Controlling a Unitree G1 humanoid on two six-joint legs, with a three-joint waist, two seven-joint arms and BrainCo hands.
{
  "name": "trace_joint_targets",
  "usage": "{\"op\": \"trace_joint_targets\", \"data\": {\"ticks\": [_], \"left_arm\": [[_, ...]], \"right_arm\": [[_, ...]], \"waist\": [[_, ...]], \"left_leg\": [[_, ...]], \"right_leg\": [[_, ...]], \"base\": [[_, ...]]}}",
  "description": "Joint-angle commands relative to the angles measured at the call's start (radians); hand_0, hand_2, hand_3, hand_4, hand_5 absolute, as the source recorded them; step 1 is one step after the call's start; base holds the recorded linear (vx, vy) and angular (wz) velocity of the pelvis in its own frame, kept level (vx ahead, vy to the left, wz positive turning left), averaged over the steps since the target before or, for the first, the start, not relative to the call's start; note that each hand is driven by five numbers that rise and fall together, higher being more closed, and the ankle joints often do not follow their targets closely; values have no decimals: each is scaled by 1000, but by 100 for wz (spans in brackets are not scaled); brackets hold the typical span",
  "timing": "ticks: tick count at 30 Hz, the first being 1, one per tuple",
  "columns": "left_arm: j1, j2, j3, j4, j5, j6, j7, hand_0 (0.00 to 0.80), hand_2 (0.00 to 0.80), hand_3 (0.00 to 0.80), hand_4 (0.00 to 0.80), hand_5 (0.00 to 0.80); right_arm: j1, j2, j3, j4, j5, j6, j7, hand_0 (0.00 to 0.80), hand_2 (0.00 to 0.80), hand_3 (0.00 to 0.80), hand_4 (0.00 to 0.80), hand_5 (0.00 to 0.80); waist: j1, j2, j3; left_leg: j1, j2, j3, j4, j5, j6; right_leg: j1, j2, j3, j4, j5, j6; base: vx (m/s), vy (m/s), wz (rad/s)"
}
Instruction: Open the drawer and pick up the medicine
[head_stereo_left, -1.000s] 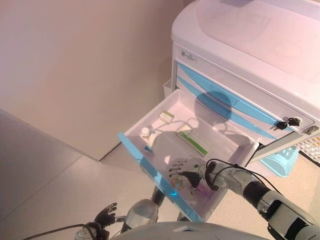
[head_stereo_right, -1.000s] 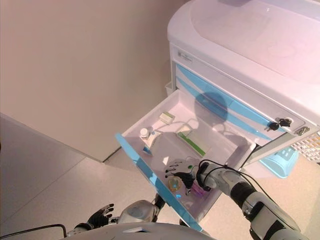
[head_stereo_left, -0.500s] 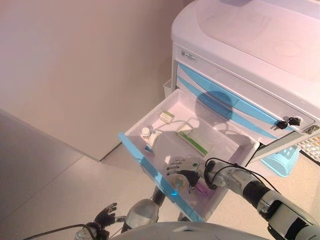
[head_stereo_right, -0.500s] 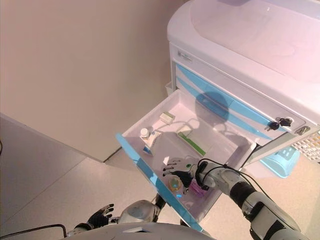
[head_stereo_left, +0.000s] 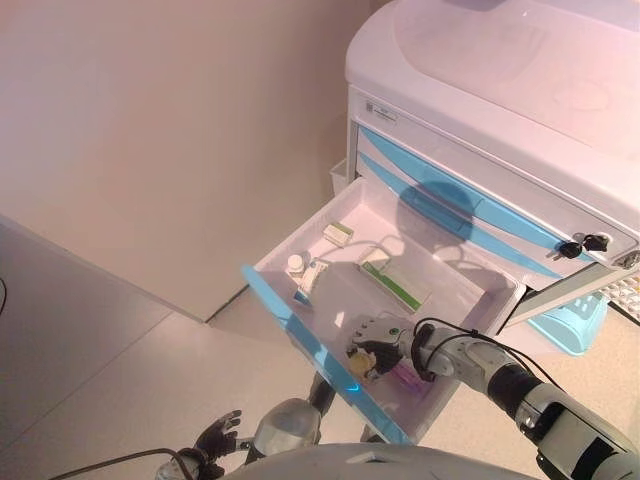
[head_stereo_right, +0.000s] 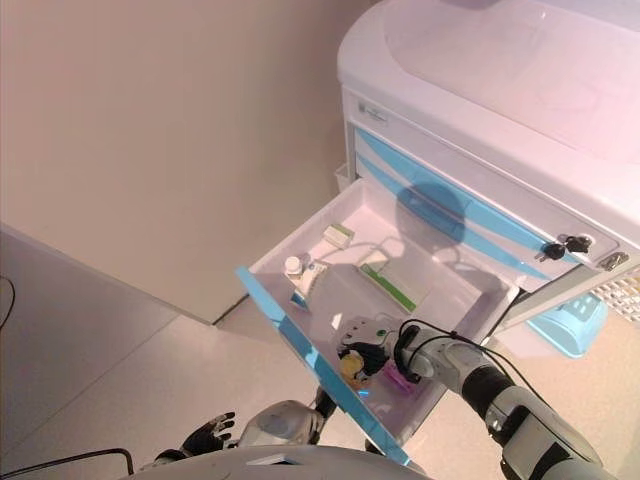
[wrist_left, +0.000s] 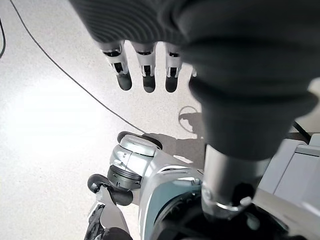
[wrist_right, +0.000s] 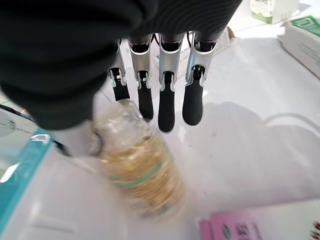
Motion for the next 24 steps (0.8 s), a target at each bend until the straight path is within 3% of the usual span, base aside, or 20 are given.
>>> {"op": "trace_joint_targets", "data": {"ticks": [1, 12, 17, 24], "left_arm": [[-20, 14, -33, 30, 24, -20, 5, 0, 0, 0, 0, 0], [-23, 21, -29, 24, 22, 6, 9, 0, 0, 0, 0, 0], [-7, 34, -21, 4, 6, 20, 11, 0, 0, 0, 0, 0], [14, 45, -5, 9, -22, 10, 7, 0, 0, 0, 0, 0]], "right_arm": [[19, 23, 50, -67, 47, -21, -22, 800, 800, 800, 800, 800], [13, -36, -21, -163, 83, 29, -105, 800, 800, 800, 800, 800], [-42, -147, -128, -347, 244, 66, -80, 800, 800, 800, 800, 800], [-177, -249, -432, -572, 679, 185, -44, 800, 800, 800, 800, 800]], "waist": [[30, -16, -8], [4, -33, -16], [-20, -48, -19], [-70, -62, -27]], "left_leg": [[2, -58, -16, -44, -44, 4], [10, -48, 4, -38, -51, 13], [20, -35, 26, -34, -55, 16], [45, -22, 64, -34, -68, 27]], "right_leg": [[-20, -52, 3, 5, 54, 60], [-18, -44, 30, -4, 72, 68], [-14, -34, 59, -15, 86, 72], [-10, -20, 112, -24, 93, 70]], "base": [[-77, 69, 0], [1, -2, 0], [7, -27, -15], [26, -1, -25]]}}
